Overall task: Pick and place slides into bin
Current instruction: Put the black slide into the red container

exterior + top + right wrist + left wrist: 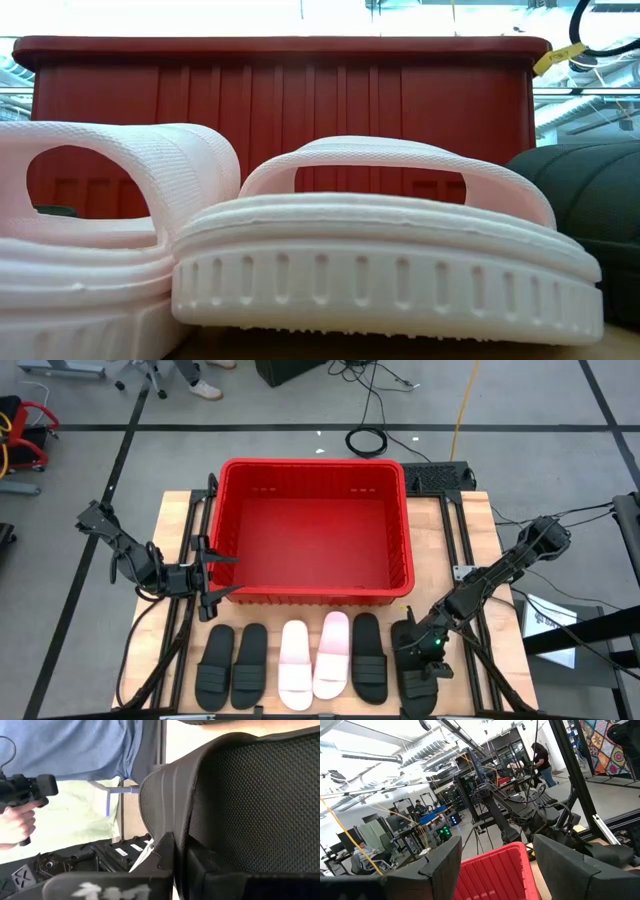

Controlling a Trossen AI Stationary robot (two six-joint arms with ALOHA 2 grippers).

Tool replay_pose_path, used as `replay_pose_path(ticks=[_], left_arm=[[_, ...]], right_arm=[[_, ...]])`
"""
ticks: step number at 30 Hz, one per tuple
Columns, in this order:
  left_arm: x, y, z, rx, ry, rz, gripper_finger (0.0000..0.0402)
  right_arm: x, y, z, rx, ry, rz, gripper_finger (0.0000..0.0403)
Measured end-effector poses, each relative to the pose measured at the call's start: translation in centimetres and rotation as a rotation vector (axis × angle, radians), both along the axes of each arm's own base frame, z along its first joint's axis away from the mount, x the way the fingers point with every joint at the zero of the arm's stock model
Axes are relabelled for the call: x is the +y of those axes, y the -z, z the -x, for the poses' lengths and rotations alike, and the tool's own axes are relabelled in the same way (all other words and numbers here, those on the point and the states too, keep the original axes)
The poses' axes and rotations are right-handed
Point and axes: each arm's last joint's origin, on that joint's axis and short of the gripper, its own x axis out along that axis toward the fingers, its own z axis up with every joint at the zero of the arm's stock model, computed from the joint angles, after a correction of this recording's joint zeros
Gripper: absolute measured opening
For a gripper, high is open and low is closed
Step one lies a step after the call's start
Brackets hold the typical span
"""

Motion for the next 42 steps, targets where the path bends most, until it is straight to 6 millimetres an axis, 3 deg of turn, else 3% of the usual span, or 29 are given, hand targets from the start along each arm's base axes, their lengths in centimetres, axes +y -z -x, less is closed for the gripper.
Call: replay_pose_path(ticks=[13,22,36,42], left_arm=[[0.0,0.0,0.0,0.000,0.000,0.000,0.0253],[0.0,0.0,0.0,0.000,-0.001,-0.005,0.0253],[0.0,0.0,0.0,-0.001,-0.001,-0.004,0.0253],[0.0,0.0,0.0,0.000,-0.001,-0.006,0.0253]], right_arm=[[-0.9,-2.7,-1.0,-0.171,0.000,-0.152,0.0005],[-2.3,-5.1,-1.8,-0.428,0.008,-0.208,0.0004],[-2.5,-8.0,-3.2,-0.743,-0.089,-0.142,0.0004],[-2.8,-10.1,-3.9,-0.834,-0.155,-0.054,0.0004]])
